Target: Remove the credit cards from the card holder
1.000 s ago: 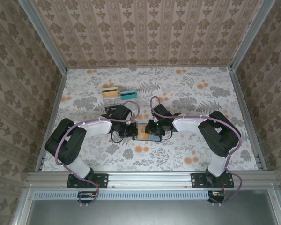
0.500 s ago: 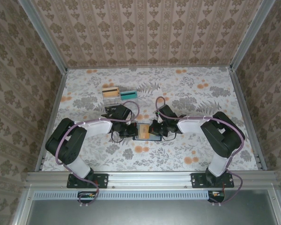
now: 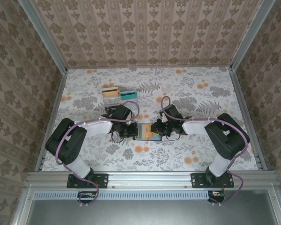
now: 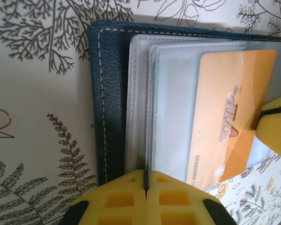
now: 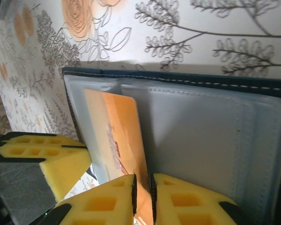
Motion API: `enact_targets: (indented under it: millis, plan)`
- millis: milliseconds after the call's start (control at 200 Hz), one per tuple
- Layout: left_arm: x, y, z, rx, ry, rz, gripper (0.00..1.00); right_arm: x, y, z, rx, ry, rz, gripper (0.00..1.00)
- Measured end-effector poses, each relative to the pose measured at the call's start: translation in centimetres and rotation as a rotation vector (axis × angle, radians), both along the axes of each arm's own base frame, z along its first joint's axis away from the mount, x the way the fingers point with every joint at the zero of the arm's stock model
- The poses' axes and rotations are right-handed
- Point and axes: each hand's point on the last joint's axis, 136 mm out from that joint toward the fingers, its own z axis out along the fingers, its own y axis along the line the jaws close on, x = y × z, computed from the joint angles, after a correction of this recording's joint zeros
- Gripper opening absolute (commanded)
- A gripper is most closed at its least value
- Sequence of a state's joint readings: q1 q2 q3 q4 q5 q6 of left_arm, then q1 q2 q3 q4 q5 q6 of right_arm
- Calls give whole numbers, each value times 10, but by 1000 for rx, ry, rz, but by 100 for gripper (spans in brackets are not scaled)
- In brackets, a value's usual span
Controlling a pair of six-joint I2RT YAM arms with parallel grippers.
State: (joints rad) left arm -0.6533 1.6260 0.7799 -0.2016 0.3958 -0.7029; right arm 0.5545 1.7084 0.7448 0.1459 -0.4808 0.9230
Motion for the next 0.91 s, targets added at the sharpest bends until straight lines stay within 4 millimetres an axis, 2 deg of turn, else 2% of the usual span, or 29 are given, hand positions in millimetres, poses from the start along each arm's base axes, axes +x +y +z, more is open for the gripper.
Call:
enact_targets:
  millis: [260,385,555,690,905]
  plan:
    - [0,-1,0,-2,4,-2,0,5,11,-4,49,-3,19,21]
    - [0,-1,0,-1,5,-2,0,5,12,-5,58,5,19,11]
    - [0,-1,0,-1,7,-2,0,5,12,-5,59,2,20,8]
    - [0,-1,0,-4,8,-3,0,6,6,2,65,-13,13,6]
    - [1,0,0,-8,11,1,0,2,-19,8,50,-28,-17,5]
